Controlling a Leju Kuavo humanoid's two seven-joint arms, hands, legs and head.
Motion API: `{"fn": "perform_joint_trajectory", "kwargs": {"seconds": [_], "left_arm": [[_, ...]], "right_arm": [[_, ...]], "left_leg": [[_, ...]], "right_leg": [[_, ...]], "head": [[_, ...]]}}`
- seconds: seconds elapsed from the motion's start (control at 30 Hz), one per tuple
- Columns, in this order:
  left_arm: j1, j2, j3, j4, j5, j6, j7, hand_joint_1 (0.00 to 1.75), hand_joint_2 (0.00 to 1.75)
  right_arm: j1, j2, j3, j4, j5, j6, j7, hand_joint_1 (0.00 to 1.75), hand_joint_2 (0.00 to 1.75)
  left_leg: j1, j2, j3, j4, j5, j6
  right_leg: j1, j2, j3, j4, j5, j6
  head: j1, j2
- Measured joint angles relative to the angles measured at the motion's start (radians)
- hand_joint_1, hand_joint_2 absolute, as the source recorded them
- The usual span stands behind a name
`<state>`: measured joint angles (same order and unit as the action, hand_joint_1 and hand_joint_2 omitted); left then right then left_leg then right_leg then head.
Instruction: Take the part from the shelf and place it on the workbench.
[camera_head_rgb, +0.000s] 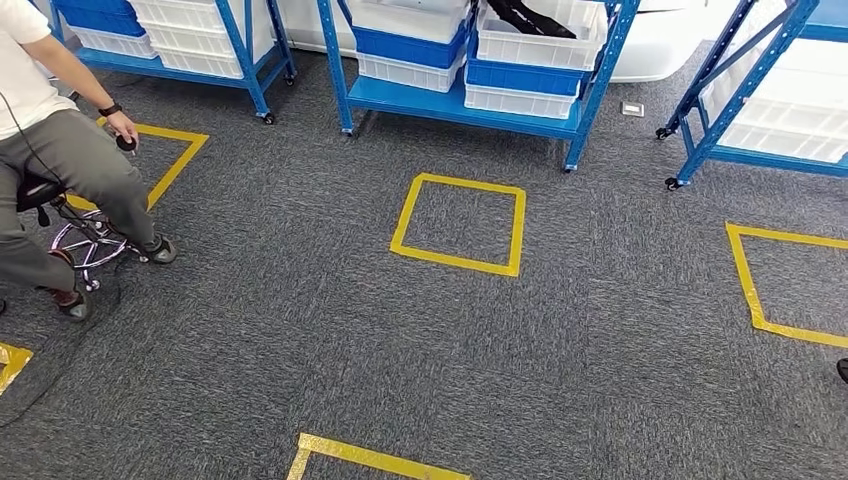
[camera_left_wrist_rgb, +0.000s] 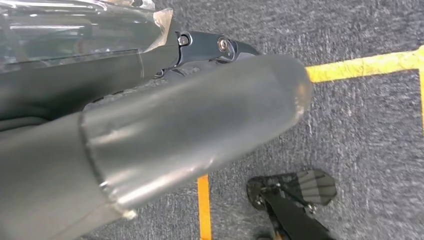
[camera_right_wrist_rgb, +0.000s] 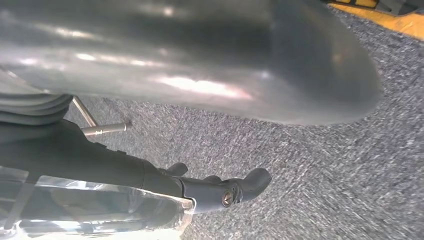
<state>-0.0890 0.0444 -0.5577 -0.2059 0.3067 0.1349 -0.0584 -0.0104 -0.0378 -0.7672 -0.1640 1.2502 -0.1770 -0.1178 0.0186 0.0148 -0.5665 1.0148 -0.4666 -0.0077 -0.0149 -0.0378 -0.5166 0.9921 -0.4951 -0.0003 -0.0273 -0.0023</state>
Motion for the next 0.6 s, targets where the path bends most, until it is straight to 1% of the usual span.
{"fn": "perform_joint_trajectory", "kwargs": {"seconds": [0.03, 0.1, 0.13, 0.2, 0.27, 0.3, 0.43, 0.5, 0.53, 0.6], "left_arm": [[0.0, 0.0, 0.0, -0.001, 0.0, -0.002, -0.002, 0.0, 0.0], [0.0, -0.001, 0.0, -0.002, 0.002, -0.007, -0.006, 0.0, 0.0], [0.0, -0.001, 0.0, -0.003, 0.003, -0.008, -0.008, 0.0, 0.0], [0.0, -0.001, 0.0, -0.004, 0.005, -0.009, -0.014, 0.0, 0.0], [0.0, -0.001, 0.0, -0.004, 0.006, -0.008, -0.019, 0.0, 0.0], [-0.001, -0.001, 0.0, -0.004, 0.006, -0.007, -0.02, 0.0, 0.0], [-0.001, 0.0, 0.0, -0.004, 0.006, -0.006, -0.025, 0.0, 0.0], [-0.001, 0.001, 0.0, -0.004, 0.006, -0.003, -0.028, 0.0, 0.0], [-0.001, 0.001, 0.0, -0.004, 0.006, -0.001, -0.029, 0.0, 0.0], [-0.001, 0.002, 0.0, -0.005, 0.006, 0.003, -0.031, 0.0, 0.0]], "right_arm": [[0.0, -0.001, 0.0, 0.0, -0.002, 0.0, 0.0, 0.0, 0.0], [0.0, -0.002, 0.0, 0.0, -0.003, -0.001, 0.001, 0.0, 0.0], [0.0, -0.002, 0.0, 0.0, -0.003, -0.002, 0.002, 0.0, 0.0], [0.0, -0.002, 0.0, 0.001, -0.003, -0.004, 0.004, 0.0, 0.0], [0.001, -0.002, 0.0, 0.001, -0.004, -0.004, 0.006, 0.0, 0.0], [0.001, -0.002, 0.0, 0.001, -0.004, -0.004, 0.007, 0.0, 0.0], [0.001, 0.0, 0.0, 0.001, -0.006, -0.004, 0.008, 0.0, 0.0], [0.001, 0.001, 0.0, 0.001, -0.007, -0.004, 0.008, 0.0, 0.0], [0.0, 0.001, 0.0, 0.001, -0.007, -0.004, 0.009, 0.0, 0.0], [0.0, 0.001, 0.0, 0.001, -0.007, -0.004, 0.009, 0.0, 0.0]], "left_leg": [[-0.002, 0.0, 0.007, -0.014, 0.002, 0.002], [-0.009, -0.004, 0.008, -0.015, 0.003, 0.006], [-0.013, -0.005, 0.008, -0.015, 0.003, 0.007], [-0.02, -0.006, 0.008, -0.014, 0.003, 0.014], [-0.023, -0.006, 0.007, -0.014, 0.003, 0.019], [-0.025, -0.006, 0.007, -0.013, 0.002, 0.022], [-0.031, -0.005, 0.005, -0.007, -0.004, 0.034], [-0.033, -0.006, 0.003, -0.005, -0.006, 0.04], [-0.035, -0.006, 0.002, -0.006, -0.007, 0.044], [-0.032, -0.009, 0.009, -0.017, -0.003, 0.055]], "right_leg": [[0.006, -0.001, -0.002, 0.001, -0.004, 0.001], [0.012, -0.001, -0.006, 0.002, -0.008, 0.0], [0.013, -0.002, -0.005, 0.002, -0.008, -0.001], [0.009, -0.002, -0.004, 0.0, -0.004, 0.004], [0.006, -0.002, -0.004, -0.003, -0.002, 0.007], [0.004, -0.002, -0.003, -0.006, -0.001, 0.01], [-0.006, -0.002, -0.002, -0.01, 0.001, 0.031], [-0.008, -0.002, 0.003, -0.011, 0.001, 0.037], [-0.01, -0.003, 0.006, -0.013, 0.001, 0.042], [-0.009, -0.003, 0.01, -0.011, -0.003, 0.05]], "head": [[0.001, 0.0], [0.002, 0.0], [0.002, 0.0], [0.002, 0.0], [0.002, 0.0], [0.002, 0.0], [0.002, 0.0], [0.002, 0.0], [0.001, 0.0], [0.002, 0.0]]}}
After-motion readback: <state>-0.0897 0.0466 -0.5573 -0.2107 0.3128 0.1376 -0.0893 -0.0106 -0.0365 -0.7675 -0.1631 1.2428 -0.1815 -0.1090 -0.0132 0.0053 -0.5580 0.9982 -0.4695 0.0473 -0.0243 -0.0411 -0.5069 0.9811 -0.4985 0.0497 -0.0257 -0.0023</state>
